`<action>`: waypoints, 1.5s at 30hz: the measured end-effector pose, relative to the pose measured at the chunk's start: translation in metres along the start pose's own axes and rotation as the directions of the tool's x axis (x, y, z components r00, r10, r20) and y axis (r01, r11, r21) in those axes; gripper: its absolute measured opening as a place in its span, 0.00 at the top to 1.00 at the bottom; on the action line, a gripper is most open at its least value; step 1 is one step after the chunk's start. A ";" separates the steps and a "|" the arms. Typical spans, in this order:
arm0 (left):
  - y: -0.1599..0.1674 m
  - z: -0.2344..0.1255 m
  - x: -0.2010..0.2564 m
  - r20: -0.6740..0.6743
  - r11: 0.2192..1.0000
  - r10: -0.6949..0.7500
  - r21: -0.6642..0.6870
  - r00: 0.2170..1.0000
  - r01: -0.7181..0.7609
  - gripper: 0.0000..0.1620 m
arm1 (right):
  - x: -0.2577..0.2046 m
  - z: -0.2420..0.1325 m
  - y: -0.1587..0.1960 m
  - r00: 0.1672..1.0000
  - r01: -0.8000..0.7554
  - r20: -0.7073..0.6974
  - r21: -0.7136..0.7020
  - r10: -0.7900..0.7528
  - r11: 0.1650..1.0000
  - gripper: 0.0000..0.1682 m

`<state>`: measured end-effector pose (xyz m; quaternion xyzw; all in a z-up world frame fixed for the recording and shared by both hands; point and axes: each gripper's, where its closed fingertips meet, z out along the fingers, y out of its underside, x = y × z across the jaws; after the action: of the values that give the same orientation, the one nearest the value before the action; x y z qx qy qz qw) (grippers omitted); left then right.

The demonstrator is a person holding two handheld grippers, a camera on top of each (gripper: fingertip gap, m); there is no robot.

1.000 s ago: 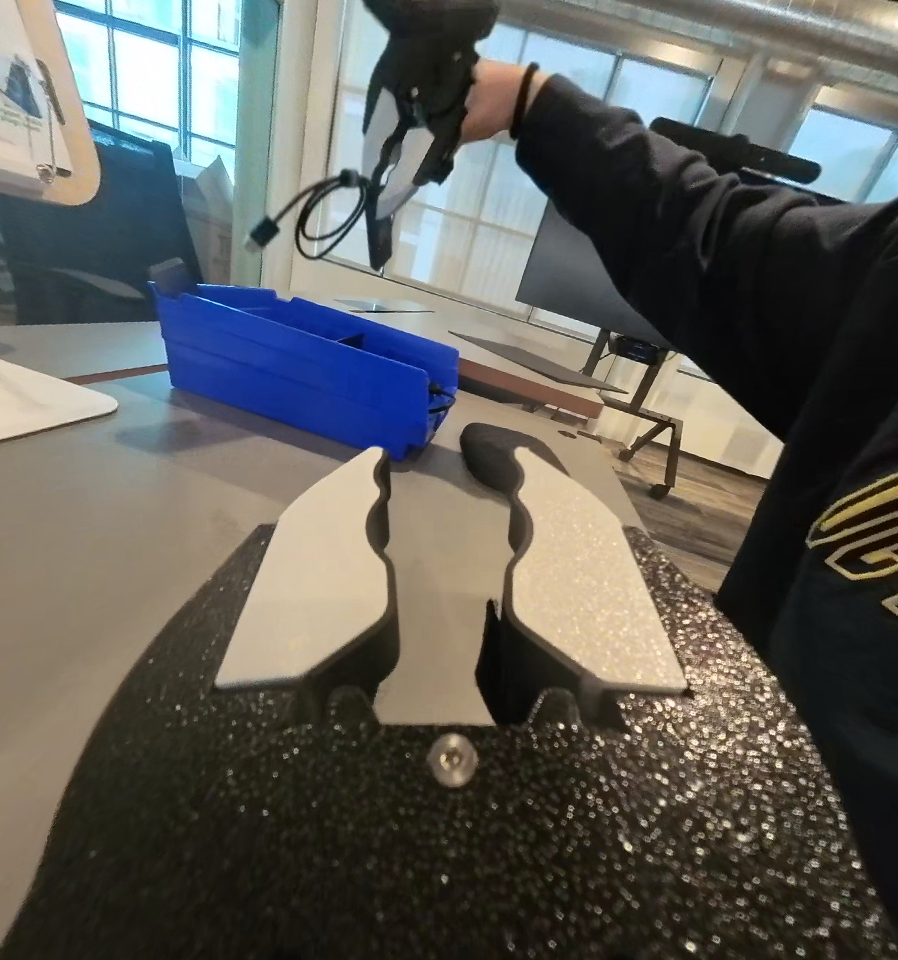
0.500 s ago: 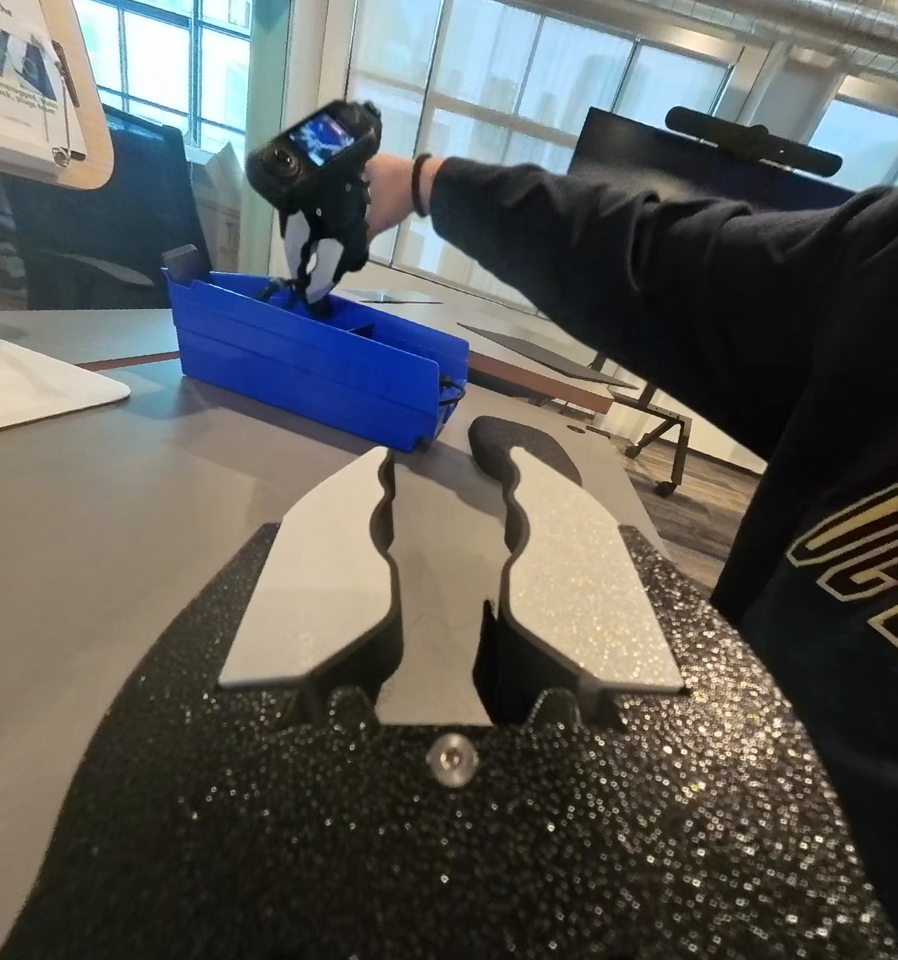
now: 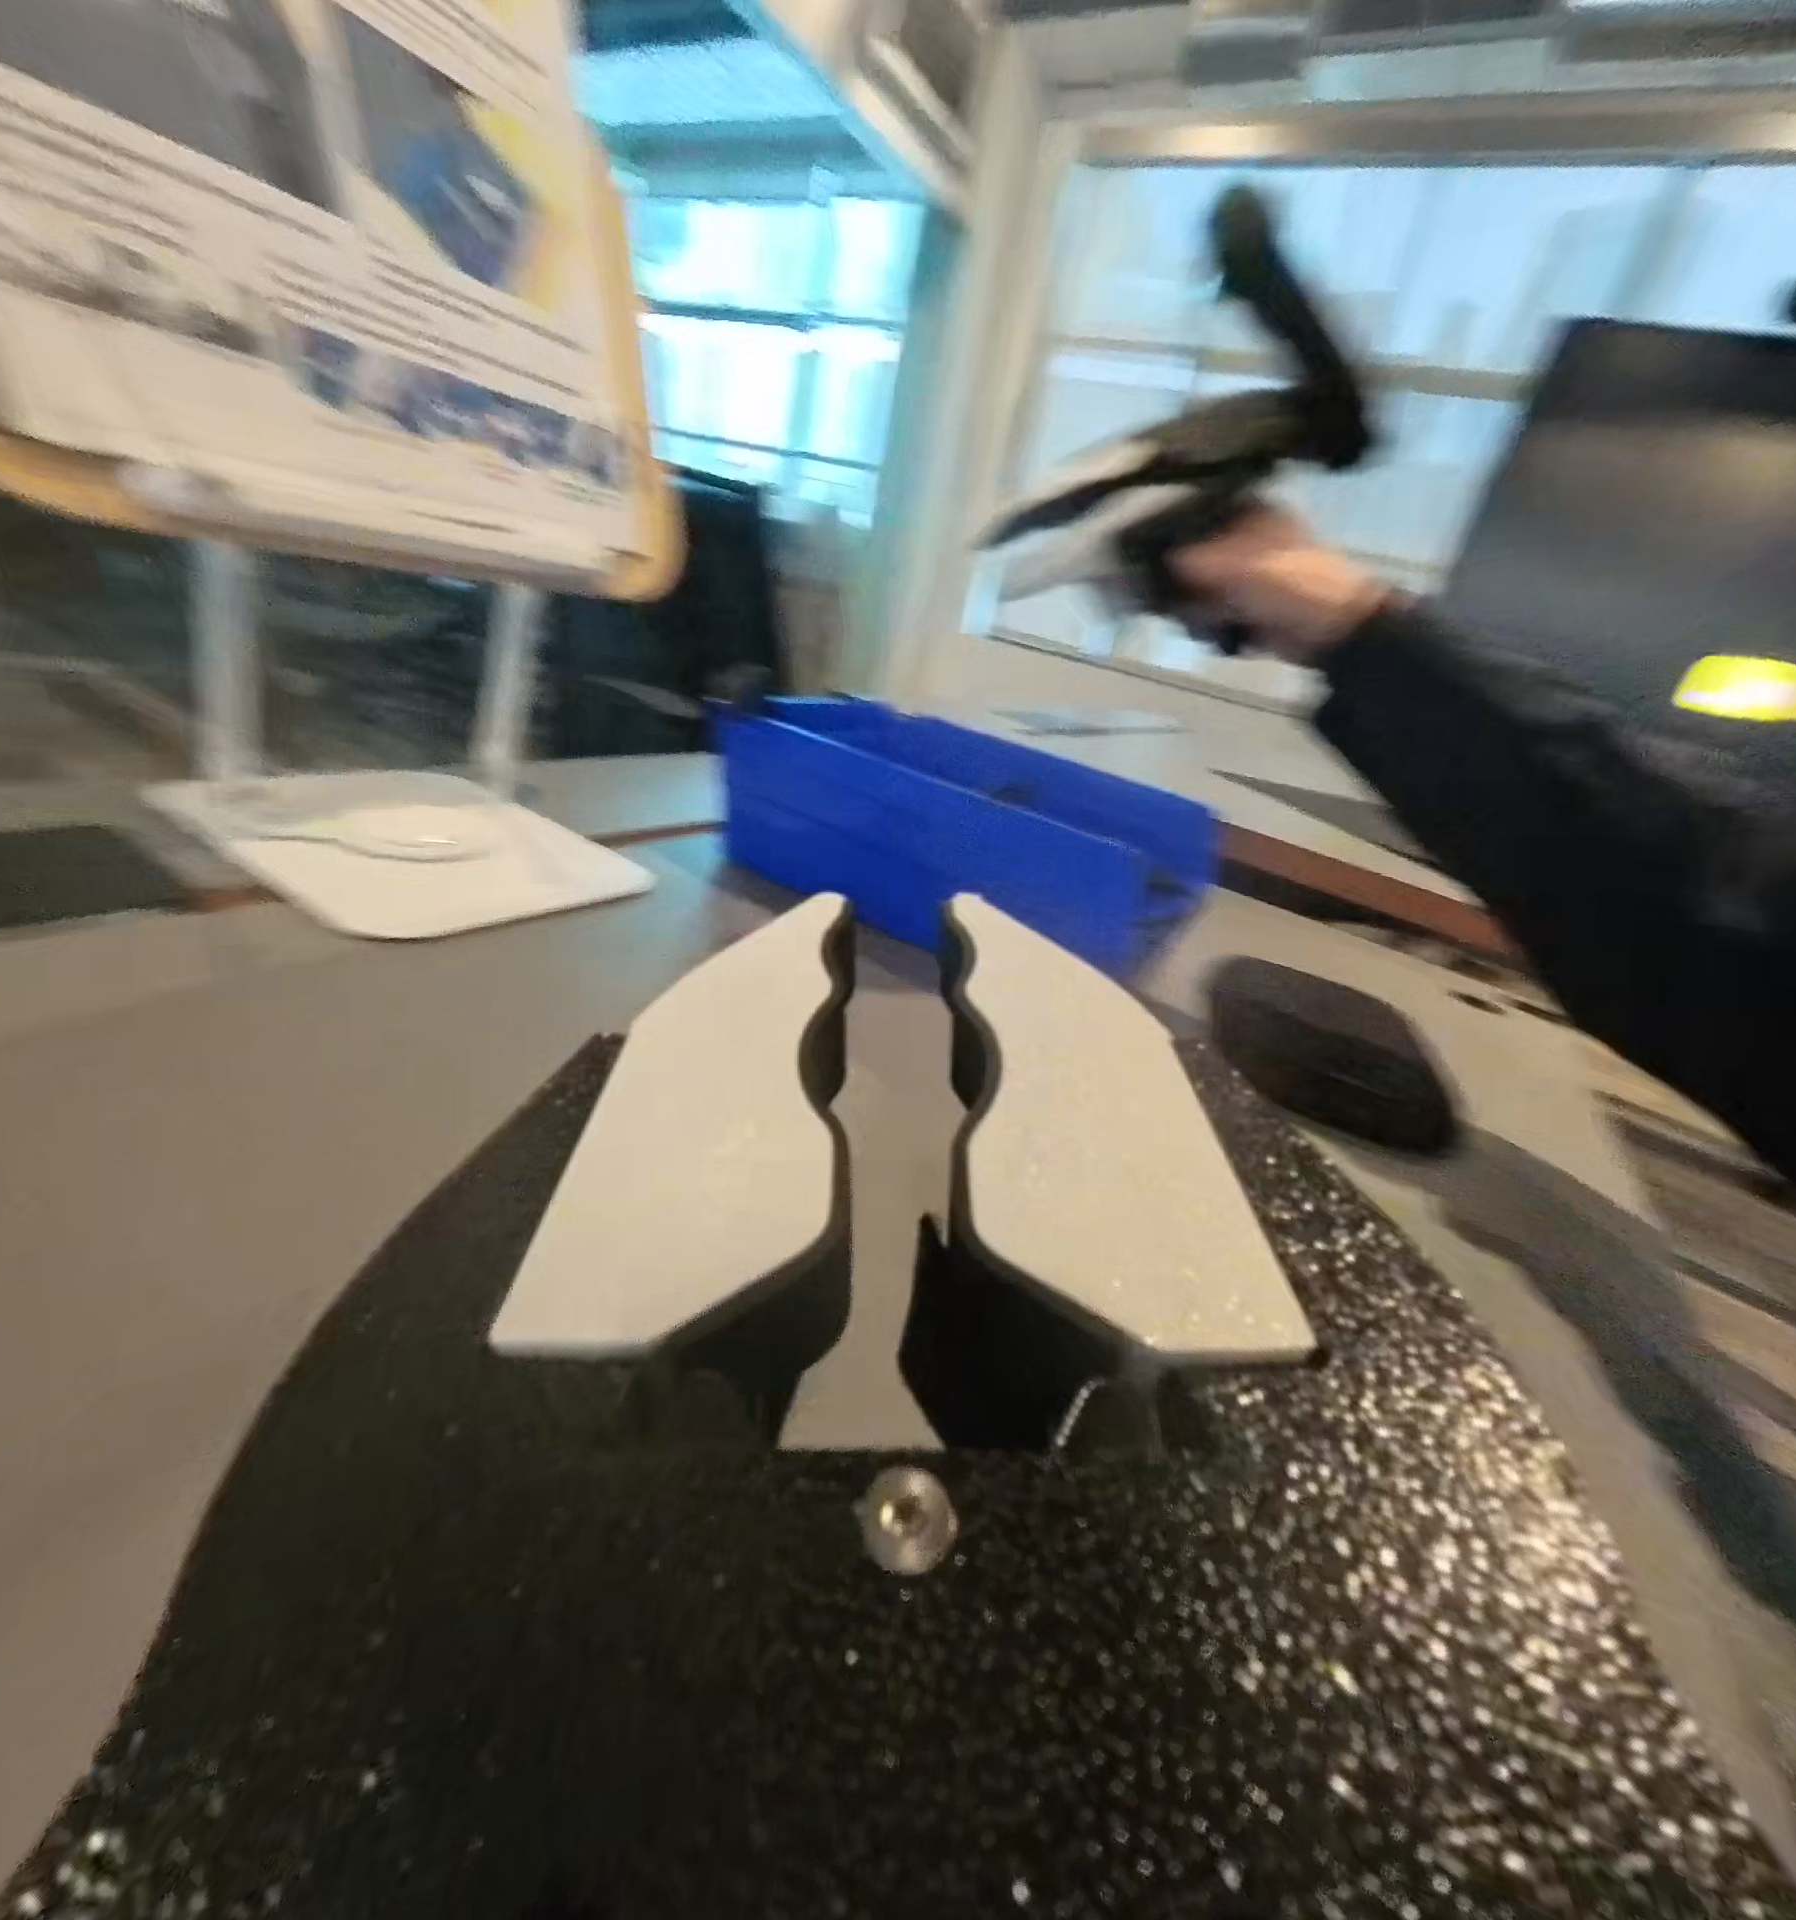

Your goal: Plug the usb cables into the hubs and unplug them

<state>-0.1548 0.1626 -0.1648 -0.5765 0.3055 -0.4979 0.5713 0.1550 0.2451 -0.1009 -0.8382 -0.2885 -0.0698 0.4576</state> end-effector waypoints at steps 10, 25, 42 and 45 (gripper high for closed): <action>-0.061 -0.070 -0.080 0.536 0.966 0.246 -0.200 0.808 -0.161 0.56 | -0.212 -0.055 -0.048 0.916 -0.279 0.398 0.535 0.054 0.797 0.81; -0.022 -0.159 -0.198 0.688 0.737 0.493 -0.655 0.532 0.165 0.30 | -0.223 -0.008 -0.022 0.895 -0.427 0.391 0.609 0.216 0.668 0.54; 0.002 -0.175 -0.219 0.627 0.578 0.566 -0.765 0.536 0.284 0.96 | -0.229 -0.009 -0.026 0.977 -0.208 0.177 0.652 0.120 0.729 0.54; -0.002 -0.172 -0.203 0.592 0.615 0.562 -0.766 0.578 0.187 0.96 | -0.224 -0.014 -0.027 0.971 -0.234 0.191 0.663 0.142 0.711 0.58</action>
<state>-0.3781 0.2886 -0.2338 -0.8759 0.2646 0.0640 0.3985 -0.0424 0.1511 -0.1591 -0.6395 -0.2352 0.1409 0.7182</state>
